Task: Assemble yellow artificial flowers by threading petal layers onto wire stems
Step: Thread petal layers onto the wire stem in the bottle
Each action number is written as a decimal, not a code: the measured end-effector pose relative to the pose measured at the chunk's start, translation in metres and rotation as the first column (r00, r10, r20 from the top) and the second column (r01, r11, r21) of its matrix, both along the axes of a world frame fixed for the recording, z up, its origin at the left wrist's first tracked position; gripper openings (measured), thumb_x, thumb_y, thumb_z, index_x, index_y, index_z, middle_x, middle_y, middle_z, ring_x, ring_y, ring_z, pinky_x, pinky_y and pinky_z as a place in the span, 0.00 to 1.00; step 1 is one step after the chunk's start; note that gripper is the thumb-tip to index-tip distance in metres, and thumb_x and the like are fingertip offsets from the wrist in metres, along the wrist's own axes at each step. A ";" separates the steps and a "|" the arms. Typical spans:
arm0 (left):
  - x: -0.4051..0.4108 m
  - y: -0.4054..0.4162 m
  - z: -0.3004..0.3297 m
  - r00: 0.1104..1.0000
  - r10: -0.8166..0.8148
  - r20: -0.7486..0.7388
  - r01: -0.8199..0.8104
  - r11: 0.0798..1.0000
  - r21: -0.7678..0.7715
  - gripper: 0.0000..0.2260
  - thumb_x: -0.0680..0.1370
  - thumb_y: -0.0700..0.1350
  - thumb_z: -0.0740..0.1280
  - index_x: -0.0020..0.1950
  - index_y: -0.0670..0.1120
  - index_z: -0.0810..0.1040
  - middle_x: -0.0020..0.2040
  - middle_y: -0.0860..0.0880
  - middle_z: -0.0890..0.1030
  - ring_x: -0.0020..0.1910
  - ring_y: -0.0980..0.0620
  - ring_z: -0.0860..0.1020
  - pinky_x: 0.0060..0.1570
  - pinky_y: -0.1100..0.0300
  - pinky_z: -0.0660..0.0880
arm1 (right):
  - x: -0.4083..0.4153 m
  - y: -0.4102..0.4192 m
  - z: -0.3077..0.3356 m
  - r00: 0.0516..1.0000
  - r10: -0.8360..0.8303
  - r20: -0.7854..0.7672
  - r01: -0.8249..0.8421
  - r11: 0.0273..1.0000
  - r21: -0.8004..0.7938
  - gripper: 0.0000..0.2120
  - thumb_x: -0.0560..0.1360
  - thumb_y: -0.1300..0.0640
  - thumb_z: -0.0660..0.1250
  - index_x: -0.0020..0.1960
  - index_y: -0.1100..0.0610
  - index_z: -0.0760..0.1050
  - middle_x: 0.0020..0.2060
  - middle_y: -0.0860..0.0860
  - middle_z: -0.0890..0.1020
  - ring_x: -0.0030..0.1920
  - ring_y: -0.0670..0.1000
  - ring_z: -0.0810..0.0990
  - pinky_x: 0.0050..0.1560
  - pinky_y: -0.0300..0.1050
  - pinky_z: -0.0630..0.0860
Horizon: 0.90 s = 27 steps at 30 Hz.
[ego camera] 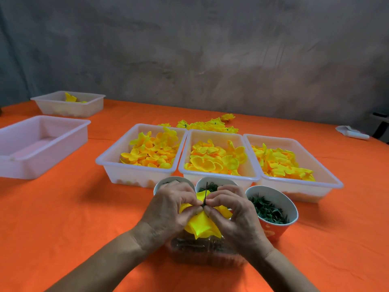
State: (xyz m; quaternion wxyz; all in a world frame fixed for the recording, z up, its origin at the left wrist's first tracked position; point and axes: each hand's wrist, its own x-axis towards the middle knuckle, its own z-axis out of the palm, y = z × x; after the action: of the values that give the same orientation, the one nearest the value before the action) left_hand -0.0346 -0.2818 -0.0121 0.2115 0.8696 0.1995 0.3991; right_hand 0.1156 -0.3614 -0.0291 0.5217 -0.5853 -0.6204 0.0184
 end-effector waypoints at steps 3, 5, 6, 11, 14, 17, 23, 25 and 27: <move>-0.001 -0.001 0.007 0.999 0.014 0.032 -0.011 0.996 -0.089 0.07 0.69 0.45 0.70 0.40 0.43 0.85 0.41 0.49 0.83 0.45 0.53 0.80 0.48 0.55 0.75 | -0.004 -0.002 0.003 0.991 -0.035 -0.128 0.029 0.998 -0.050 0.08 0.65 0.61 0.78 0.35 0.49 0.82 0.37 0.42 0.83 0.51 0.46 0.77 0.51 0.40 0.73; -0.001 -0.002 0.011 0.994 0.045 0.096 -0.029 0.986 -0.162 0.07 0.70 0.45 0.69 0.41 0.44 0.84 0.42 0.51 0.84 0.46 0.55 0.81 0.50 0.56 0.76 | -0.009 -0.001 0.005 0.986 -0.062 -0.151 0.057 0.998 -0.042 0.06 0.64 0.59 0.79 0.35 0.50 0.82 0.37 0.43 0.82 0.50 0.45 0.77 0.50 0.39 0.73; 0.000 -0.003 0.012 0.992 0.046 0.116 -0.024 0.983 -0.184 0.04 0.71 0.45 0.71 0.41 0.45 0.84 0.41 0.52 0.84 0.45 0.56 0.81 0.49 0.56 0.76 | -0.011 -0.001 0.005 0.985 -0.072 -0.155 0.067 0.997 -0.038 0.06 0.64 0.58 0.79 0.35 0.50 0.82 0.37 0.43 0.82 0.50 0.45 0.77 0.50 0.39 0.73; 0.007 -0.005 0.015 0.988 0.019 0.154 0.019 0.970 -0.242 0.03 0.69 0.39 0.76 0.37 0.45 0.83 0.37 0.52 0.82 0.40 0.56 0.80 0.46 0.52 0.77 | -0.011 0.000 0.003 0.987 -0.078 -0.139 0.075 0.997 -0.028 0.07 0.65 0.58 0.78 0.33 0.53 0.81 0.37 0.44 0.82 0.50 0.49 0.76 0.49 0.45 0.74; 0.009 -0.001 0.014 0.990 0.006 0.144 0.028 0.971 -0.235 0.06 0.70 0.40 0.75 0.35 0.48 0.81 0.36 0.53 0.81 0.39 0.54 0.79 0.45 0.50 0.76 | -0.009 0.003 -0.003 0.987 -0.040 -0.153 0.040 0.999 -0.005 0.07 0.65 0.57 0.77 0.33 0.56 0.80 0.39 0.45 0.82 0.51 0.51 0.76 0.50 0.48 0.73; 0.010 0.001 0.012 0.993 -0.015 0.121 0.035 0.985 -0.170 0.05 0.70 0.44 0.73 0.36 0.45 0.81 0.36 0.52 0.80 0.39 0.51 0.78 0.43 0.49 0.75 | -0.009 0.007 -0.009 0.991 -0.040 -0.127 0.045 0.998 0.038 0.07 0.65 0.55 0.74 0.32 0.57 0.79 0.42 0.45 0.81 0.52 0.50 0.76 0.52 0.47 0.73; 0.012 0.002 0.011 0.991 -0.022 0.130 0.039 0.990 -0.132 0.05 0.69 0.45 0.71 0.35 0.46 0.80 0.35 0.51 0.79 0.39 0.50 0.78 0.43 0.49 0.74 | -0.008 0.010 -0.018 0.993 -0.033 -0.112 0.045 0.994 0.104 0.08 0.67 0.52 0.73 0.34 0.56 0.78 0.45 0.45 0.81 0.52 0.47 0.76 0.53 0.43 0.71; 0.012 0.001 0.011 0.991 -0.016 0.135 0.036 0.988 -0.147 0.05 0.69 0.45 0.71 0.35 0.46 0.80 0.35 0.51 0.79 0.39 0.50 0.78 0.43 0.49 0.74 | -0.010 0.009 -0.018 0.993 -0.030 -0.112 0.042 0.994 0.106 0.07 0.67 0.54 0.73 0.34 0.56 0.78 0.44 0.46 0.81 0.52 0.48 0.76 0.53 0.46 0.72; 0.011 -0.001 0.012 0.990 -0.021 0.138 0.043 0.986 -0.159 0.04 0.69 0.45 0.72 0.35 0.46 0.80 0.35 0.51 0.80 0.39 0.50 0.78 0.43 0.49 0.74 | -0.010 0.007 -0.016 0.993 -0.034 -0.111 0.044 0.996 0.082 0.06 0.66 0.55 0.74 0.34 0.56 0.79 0.44 0.47 0.82 0.53 0.50 0.76 0.53 0.48 0.72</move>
State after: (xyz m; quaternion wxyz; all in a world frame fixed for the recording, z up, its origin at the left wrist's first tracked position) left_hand -0.0241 -0.2826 -0.0001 0.3008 0.8235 0.2022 0.4364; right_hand 0.1052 -0.3548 -0.0450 0.5793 -0.5729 -0.5796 0.0139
